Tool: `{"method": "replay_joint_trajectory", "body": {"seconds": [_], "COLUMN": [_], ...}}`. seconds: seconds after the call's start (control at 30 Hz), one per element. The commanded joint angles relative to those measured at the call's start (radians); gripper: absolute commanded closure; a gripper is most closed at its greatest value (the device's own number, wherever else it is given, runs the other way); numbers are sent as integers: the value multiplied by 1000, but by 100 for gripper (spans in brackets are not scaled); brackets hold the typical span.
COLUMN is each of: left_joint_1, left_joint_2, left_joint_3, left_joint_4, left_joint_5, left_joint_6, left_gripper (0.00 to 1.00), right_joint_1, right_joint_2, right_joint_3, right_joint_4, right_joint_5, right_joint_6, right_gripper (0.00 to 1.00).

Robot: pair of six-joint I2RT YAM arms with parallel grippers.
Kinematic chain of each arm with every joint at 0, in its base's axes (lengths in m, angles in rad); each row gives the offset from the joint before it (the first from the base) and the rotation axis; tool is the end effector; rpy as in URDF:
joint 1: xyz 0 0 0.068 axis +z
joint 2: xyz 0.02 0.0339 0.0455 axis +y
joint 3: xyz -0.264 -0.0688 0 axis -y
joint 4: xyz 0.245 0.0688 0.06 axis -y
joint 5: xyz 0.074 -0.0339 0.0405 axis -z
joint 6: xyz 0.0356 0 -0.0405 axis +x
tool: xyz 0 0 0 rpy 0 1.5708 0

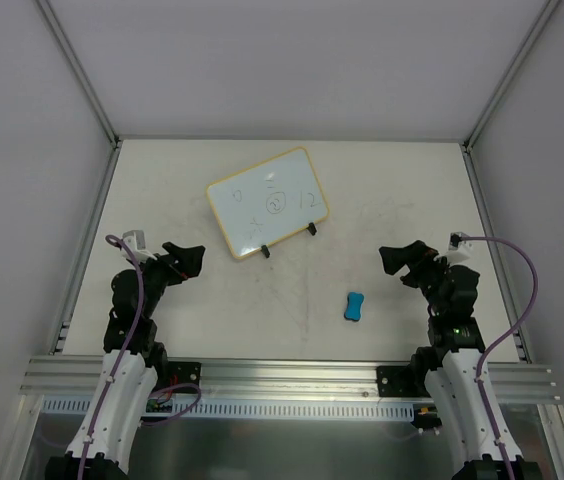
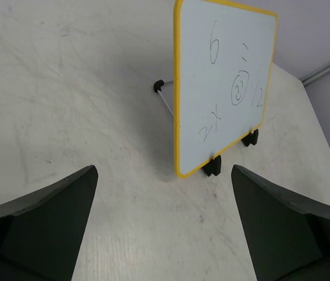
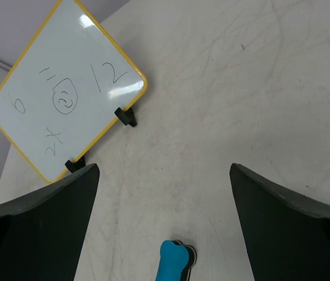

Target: Erase the whiteboard

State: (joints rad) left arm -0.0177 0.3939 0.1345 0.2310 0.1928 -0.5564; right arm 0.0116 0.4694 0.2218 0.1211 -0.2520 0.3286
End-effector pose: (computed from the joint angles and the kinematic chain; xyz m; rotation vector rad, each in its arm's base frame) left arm 0.1372 -0.0093 0.2069 -0.2850 1.6063 -0.5976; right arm 0.1443 0.0106 0.2174 0.0812 1.7133 0.4670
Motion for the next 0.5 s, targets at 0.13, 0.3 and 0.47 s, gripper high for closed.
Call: {"method": "replay_joint_trajectory", "body": {"seconds": [0.13, 0.3, 0.47], "left_joint_1": [12, 12, 12], "left_joint_2": [3, 3, 8], "left_joint_3": [37, 37, 37], "left_joint_4": [30, 30, 31], "left_joint_5": [28, 31, 37], "left_joint_6": [29, 29, 30], "left_gripper": [1, 1, 1], "right_joint_1": [4, 27, 124], "right_joint_2": [-17, 75, 176], "right_joint_3": [7, 66, 157], "right_joint_4": [-1, -49, -138], "right_joint_5": [19, 16, 63], "right_joint_6": [-34, -71, -102], "right_gripper": [1, 1, 1]}}
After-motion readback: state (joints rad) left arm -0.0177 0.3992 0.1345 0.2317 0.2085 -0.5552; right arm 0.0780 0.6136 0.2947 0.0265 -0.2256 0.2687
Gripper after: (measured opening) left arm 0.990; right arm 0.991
